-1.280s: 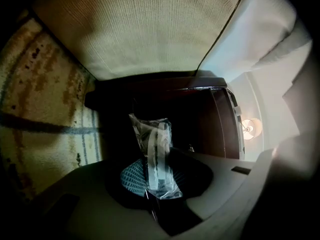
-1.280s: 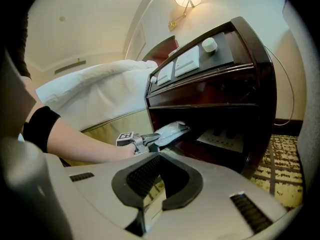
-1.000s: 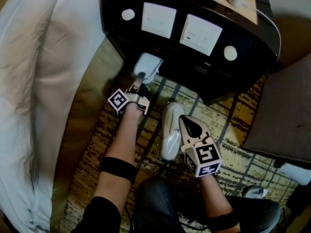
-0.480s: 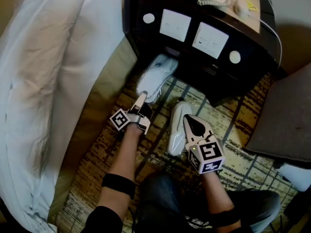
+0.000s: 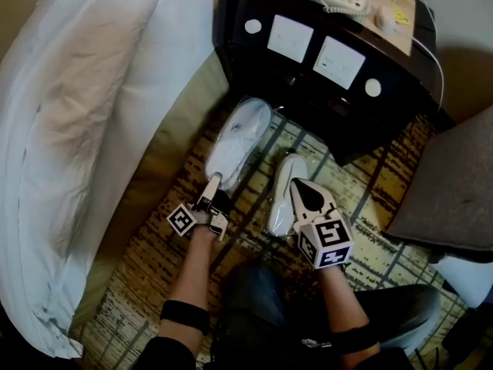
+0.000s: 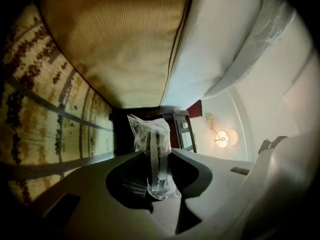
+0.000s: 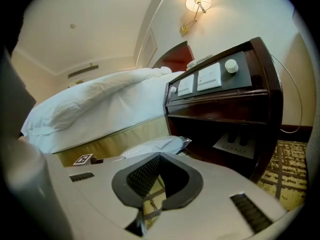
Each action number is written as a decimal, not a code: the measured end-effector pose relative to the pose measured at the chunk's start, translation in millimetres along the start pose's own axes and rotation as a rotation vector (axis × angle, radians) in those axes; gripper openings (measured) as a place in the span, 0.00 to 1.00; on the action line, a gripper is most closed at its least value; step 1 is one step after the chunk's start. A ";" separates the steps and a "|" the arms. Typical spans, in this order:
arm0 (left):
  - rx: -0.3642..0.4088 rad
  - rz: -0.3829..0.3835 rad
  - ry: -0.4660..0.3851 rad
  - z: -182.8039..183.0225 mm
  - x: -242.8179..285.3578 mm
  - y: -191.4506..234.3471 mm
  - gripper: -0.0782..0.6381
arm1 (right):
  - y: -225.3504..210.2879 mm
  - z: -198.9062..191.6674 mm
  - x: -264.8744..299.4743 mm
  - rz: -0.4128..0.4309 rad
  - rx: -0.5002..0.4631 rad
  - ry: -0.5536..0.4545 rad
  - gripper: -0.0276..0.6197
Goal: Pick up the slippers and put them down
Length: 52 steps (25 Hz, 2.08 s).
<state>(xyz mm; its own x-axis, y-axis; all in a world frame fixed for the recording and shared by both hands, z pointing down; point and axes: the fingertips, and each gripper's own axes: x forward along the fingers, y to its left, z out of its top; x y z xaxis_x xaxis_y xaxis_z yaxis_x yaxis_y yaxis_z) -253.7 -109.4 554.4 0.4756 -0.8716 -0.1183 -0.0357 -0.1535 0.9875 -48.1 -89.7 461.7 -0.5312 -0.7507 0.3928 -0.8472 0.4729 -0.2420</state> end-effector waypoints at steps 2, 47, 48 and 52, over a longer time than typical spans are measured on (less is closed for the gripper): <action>-0.005 0.015 -0.010 -3.8 -19.7 2.3 0.24 | 3.0 -0.3 -3.0 0.005 -0.003 0.000 0.06; 0.473 0.850 0.350 -32.1 -135.6 131.6 0.85 | 9.6 -18.3 -7.7 -0.007 0.013 0.020 0.06; 0.522 0.881 0.380 -32.1 -137.7 132.9 0.85 | 9.2 -18.1 -7.9 -0.007 0.014 0.019 0.06; 0.680 0.940 0.450 -32.0 -142.5 129.6 0.88 | 6.5 -19.5 -9.0 -0.008 0.022 0.013 0.06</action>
<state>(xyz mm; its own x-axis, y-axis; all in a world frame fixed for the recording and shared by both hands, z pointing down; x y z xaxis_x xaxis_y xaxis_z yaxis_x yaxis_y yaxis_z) -298.0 9.8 702.6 0.2731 -0.5580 0.7836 -0.9090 0.1168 0.4000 -48.8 -70.8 473.9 -0.5243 -0.7484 0.4063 -0.8515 0.4563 -0.2583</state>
